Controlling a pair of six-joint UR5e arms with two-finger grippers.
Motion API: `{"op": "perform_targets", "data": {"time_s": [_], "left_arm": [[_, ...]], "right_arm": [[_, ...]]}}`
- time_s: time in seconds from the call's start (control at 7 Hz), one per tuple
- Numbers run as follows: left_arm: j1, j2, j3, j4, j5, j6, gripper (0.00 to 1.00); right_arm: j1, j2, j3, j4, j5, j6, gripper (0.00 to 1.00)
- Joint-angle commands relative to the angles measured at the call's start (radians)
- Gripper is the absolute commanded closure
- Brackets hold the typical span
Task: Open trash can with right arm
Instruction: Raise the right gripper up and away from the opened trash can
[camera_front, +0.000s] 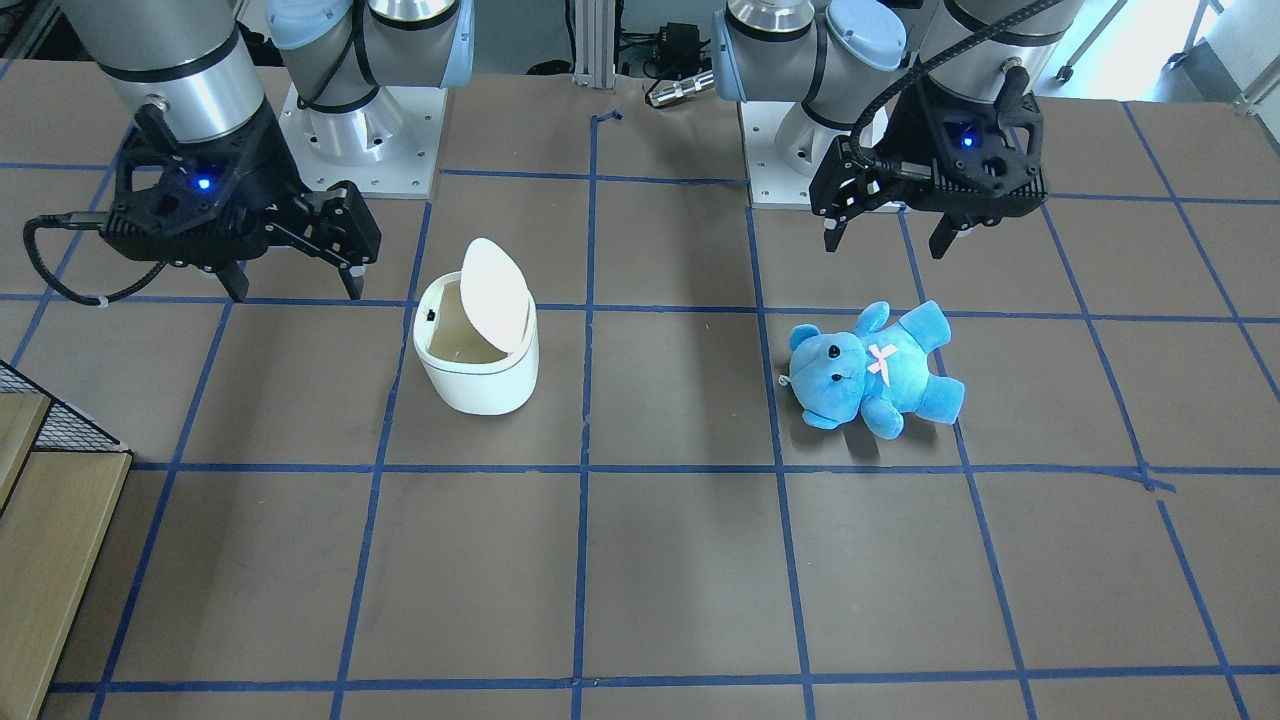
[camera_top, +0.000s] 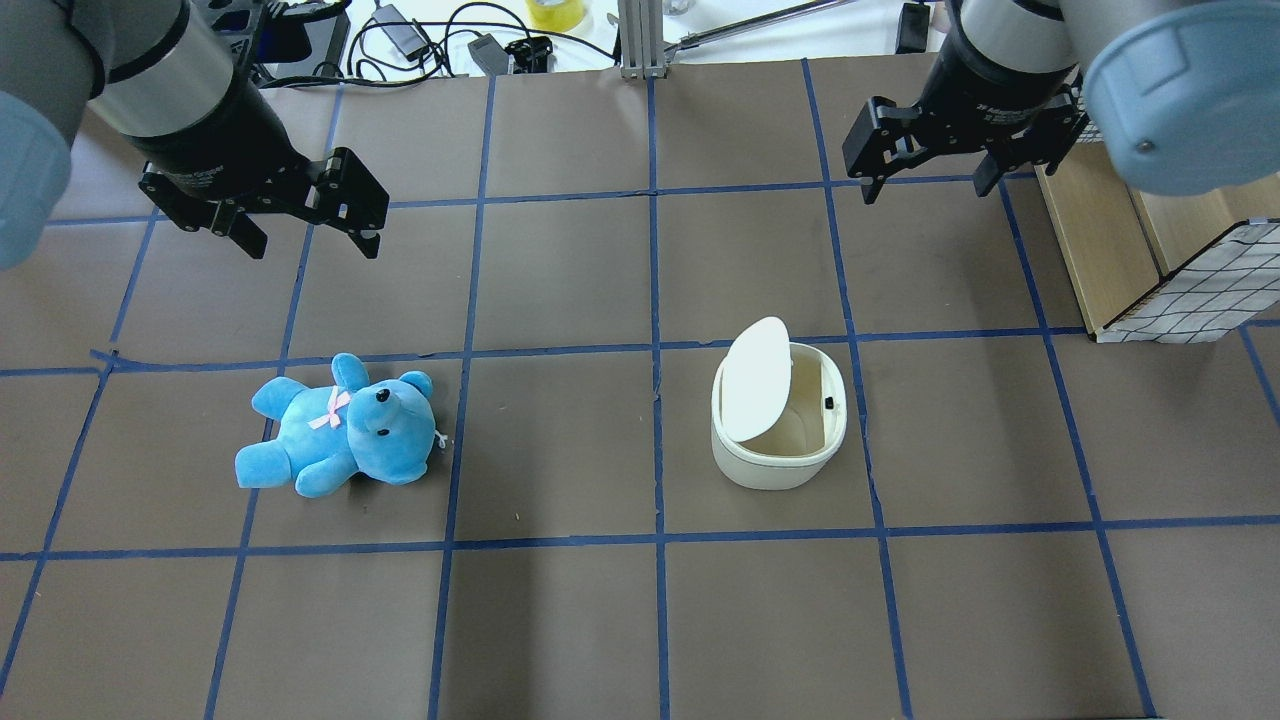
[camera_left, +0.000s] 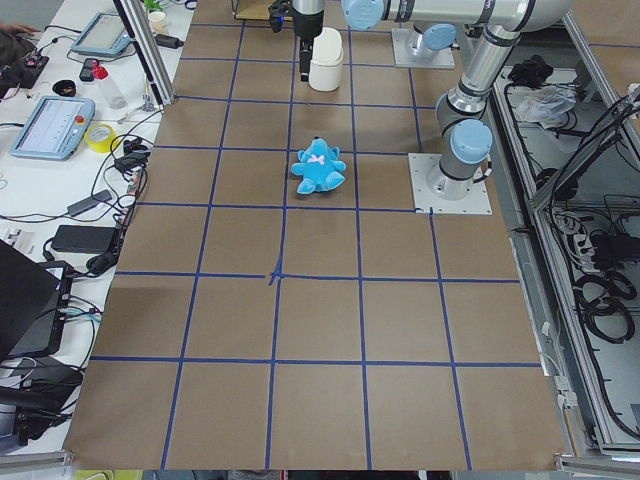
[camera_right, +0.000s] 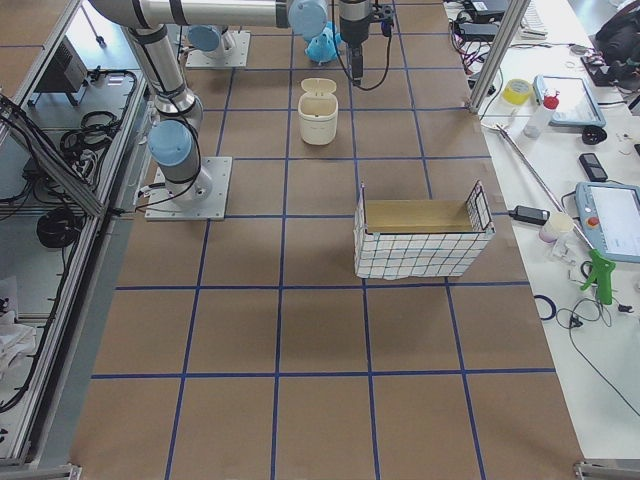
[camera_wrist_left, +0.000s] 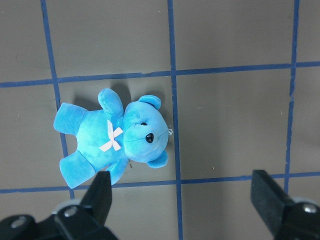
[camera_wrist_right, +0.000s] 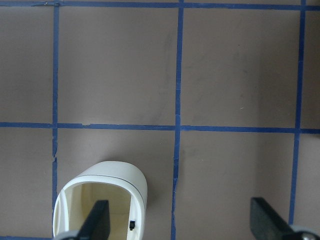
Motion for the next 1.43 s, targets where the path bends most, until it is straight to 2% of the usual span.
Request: {"op": "perform_targets", "data": {"time_s": [0.0,0.14,0.29,0.43,1.29], "left_arm": [[0.0,0.0,0.0,0.0,0.0,0.0,0.0],[0.0,0.0,0.0,0.0,-0.001,0.0,0.0],[0.0,0.0,0.0,0.0,-0.001,0.0,0.0],[0.0,0.0,0.0,0.0,-0.001,0.0,0.0],[0.0,0.0,0.0,0.0,-0.001,0.0,0.0]], "right_arm": [[-0.01,-0.015,-0.008,0.016,0.001,-0.015,0.0],[-0.007,-0.038,-0.015,0.017,-0.004,-0.013,0.0],[-0.006,-0.038,-0.068,0.078,0.005,-0.013,0.0],[-0.004,-0.029,-0.083,0.12,-0.004,-0.015,0.0],[-0.004,-0.03,-0.081,0.123,0.001,-0.015,0.0]]}}
